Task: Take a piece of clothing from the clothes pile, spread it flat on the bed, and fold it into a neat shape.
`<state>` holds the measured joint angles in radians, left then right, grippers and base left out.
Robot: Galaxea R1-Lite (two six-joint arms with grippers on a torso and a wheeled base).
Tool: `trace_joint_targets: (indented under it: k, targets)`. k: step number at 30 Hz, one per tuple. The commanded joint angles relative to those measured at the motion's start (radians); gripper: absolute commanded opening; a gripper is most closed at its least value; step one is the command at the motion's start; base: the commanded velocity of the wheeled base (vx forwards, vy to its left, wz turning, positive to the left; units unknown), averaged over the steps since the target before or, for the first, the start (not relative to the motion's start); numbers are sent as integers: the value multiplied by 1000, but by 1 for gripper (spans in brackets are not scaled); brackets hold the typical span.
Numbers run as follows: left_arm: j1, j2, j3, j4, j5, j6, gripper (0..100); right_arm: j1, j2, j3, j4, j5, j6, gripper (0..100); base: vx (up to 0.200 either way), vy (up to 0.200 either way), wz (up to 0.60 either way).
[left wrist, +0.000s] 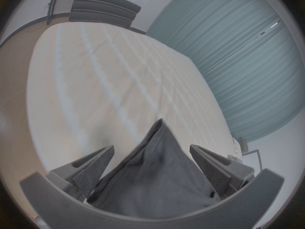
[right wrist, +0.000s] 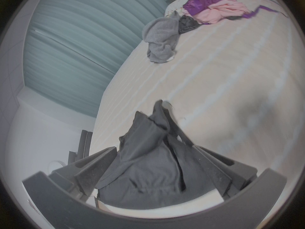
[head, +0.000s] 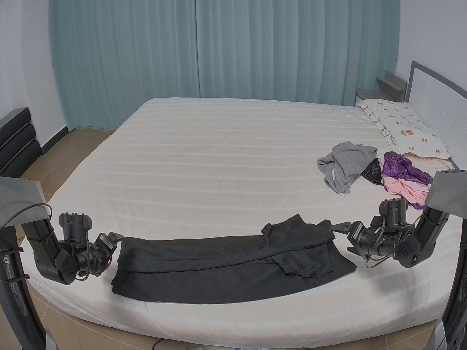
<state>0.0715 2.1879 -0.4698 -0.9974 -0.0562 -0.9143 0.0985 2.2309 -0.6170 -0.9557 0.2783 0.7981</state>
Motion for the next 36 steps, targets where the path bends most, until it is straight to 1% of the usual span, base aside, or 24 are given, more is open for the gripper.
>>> trace_joint_targets:
  k: [1,4,9,12,16,17,19,20,21,24,25,30,34,36]
  targets:
    - [-2,-76,128,-1,-27,-20,100,10,-60,114,-54,1,70,100,-200,0,0]
    - [-6,-68,143,-1,-31,-20,100,12,-56,112,-54,1,98,100,-200,200,0]
    - [-44,-37,151,-6,-17,-9,100,23,-54,123,-55,1,108,100,0,0,0]
    - [-85,1,160,-49,-10,-6,100,24,-50,128,-55,2,110,100,0,0,0]
    - [-104,29,158,-93,12,-5,100,24,-37,126,-57,1,108,100,0,0,0]
    - [-121,52,149,-122,29,-5,100,24,-34,125,-55,1,108,100,0,0,0]
    - [-150,70,148,-147,45,3,100,29,-28,123,-57,1,107,100,0,0,0]
    - [-150,70,148,-147,45,3,100,29,-28,123,-57,1,107,100,0,0,0]
    - [-173,87,146,-158,65,18,100,40,-23,125,-57,-2,107,100,0,0,0]
    - [-176,90,146,-158,70,20,100,40,-23,125,-57,-2,107,100,0,0,0]
    - [-211,110,146,-164,128,23,100,49,-19,128,-58,-10,105,100,0,0,0]
    - [-211,98,154,-164,127,11,100,53,-22,129,-58,-8,105,100,0,0,0]
    - [-214,62,155,-164,134,-48,100,61,-25,131,-58,-13,107,100,0,0,0]
    - [-219,44,161,-162,131,-55,100,61,-23,132,-58,-19,107,100,0,-200,0]
